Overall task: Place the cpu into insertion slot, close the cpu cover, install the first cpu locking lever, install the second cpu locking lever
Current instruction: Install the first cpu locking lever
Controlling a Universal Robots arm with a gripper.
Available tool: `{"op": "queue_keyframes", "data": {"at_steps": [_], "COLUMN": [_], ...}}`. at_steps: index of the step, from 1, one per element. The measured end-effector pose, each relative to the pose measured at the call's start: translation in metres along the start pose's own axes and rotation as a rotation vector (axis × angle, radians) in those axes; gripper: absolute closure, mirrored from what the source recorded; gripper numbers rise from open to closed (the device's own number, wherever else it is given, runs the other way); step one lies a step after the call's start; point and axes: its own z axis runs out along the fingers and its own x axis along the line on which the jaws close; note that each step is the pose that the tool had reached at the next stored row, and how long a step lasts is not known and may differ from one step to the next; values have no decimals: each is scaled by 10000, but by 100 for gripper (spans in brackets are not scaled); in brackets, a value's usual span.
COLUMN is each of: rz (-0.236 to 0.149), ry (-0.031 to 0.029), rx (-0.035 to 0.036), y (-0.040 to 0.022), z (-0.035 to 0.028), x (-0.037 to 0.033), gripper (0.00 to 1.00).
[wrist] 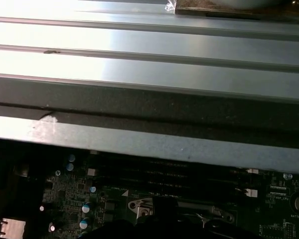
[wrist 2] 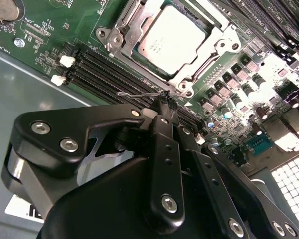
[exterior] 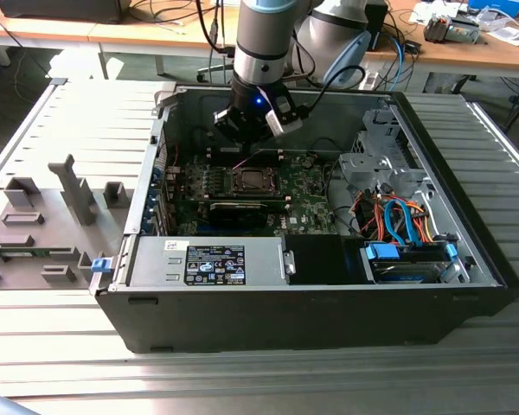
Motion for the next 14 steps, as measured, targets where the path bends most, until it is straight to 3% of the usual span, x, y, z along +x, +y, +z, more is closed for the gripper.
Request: {"op": "queue_keyframes", "data": {"at_steps": [8, 14], "rz": [-7, -123], "ry": [1, 13], "rx": [1, 7], "y": [-3, 40], "z": [35, 84], "x": [-2, -8], "gripper": [89, 89]}}
